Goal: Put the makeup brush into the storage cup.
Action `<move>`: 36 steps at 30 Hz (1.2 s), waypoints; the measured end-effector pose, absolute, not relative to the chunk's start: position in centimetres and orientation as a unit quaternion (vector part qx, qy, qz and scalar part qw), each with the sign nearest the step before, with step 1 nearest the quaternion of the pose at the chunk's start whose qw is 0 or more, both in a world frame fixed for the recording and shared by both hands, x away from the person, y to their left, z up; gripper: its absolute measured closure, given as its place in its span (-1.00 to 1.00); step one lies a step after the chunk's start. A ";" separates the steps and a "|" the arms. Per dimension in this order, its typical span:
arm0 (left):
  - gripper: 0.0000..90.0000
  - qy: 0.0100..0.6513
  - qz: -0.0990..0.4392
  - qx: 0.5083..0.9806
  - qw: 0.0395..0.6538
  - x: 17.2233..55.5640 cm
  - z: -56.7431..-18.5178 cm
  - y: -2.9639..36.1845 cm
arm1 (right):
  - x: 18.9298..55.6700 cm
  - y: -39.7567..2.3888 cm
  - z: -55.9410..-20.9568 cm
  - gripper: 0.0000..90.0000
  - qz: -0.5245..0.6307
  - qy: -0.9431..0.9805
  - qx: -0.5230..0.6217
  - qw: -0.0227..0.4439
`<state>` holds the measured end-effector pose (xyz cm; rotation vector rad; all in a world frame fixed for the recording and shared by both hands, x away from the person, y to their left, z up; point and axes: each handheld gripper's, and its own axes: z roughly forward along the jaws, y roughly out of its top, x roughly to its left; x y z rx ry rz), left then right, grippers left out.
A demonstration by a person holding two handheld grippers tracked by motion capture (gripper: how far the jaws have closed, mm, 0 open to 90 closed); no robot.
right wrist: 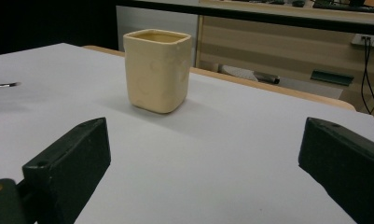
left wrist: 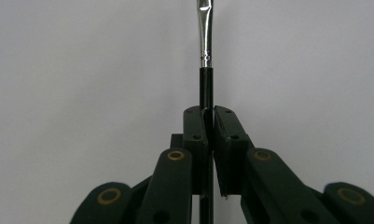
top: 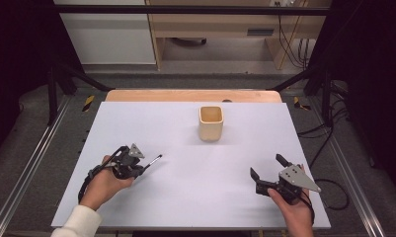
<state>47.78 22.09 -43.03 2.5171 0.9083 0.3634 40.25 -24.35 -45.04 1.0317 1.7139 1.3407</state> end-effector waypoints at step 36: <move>0.86 0.285 0.173 0.892 0.305 46.4 -40.9 18.3 | 40.5 -24.0 -45.1 -0.94 0.528 0.664 0.406 0.339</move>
